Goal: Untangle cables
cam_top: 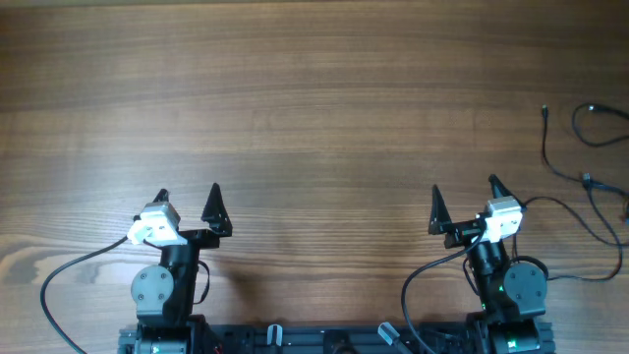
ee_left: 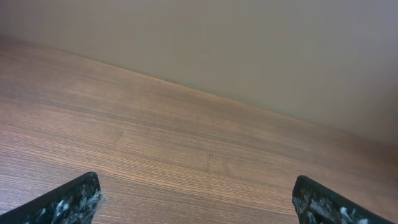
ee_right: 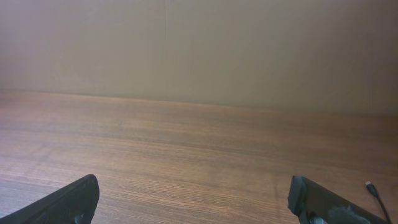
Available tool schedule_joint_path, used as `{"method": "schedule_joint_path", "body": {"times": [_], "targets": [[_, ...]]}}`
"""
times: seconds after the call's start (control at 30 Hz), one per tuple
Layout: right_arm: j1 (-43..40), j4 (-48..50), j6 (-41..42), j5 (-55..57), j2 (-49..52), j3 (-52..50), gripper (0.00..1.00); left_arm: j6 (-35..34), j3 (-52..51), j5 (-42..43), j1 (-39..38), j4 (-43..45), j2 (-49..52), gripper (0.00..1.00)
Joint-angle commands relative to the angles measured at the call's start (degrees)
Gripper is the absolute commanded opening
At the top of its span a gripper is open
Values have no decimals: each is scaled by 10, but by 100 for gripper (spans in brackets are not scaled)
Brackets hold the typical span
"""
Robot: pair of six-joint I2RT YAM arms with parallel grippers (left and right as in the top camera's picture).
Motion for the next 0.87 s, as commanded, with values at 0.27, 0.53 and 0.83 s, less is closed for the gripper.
{"method": "schedule_joint_path", "body": {"times": [0.27,0.53,0.83], "targets": [[0,1,-10,-5,-9,-1,100,7,0,-1,-3,-6,-5,100],[0,1,-10,-5,-9,0,100,7,0,-1,-3,-6,-5,100],[0,1,-10,-5,-9,0,100,7,0,-1,-3,-6,-5,100]]}}
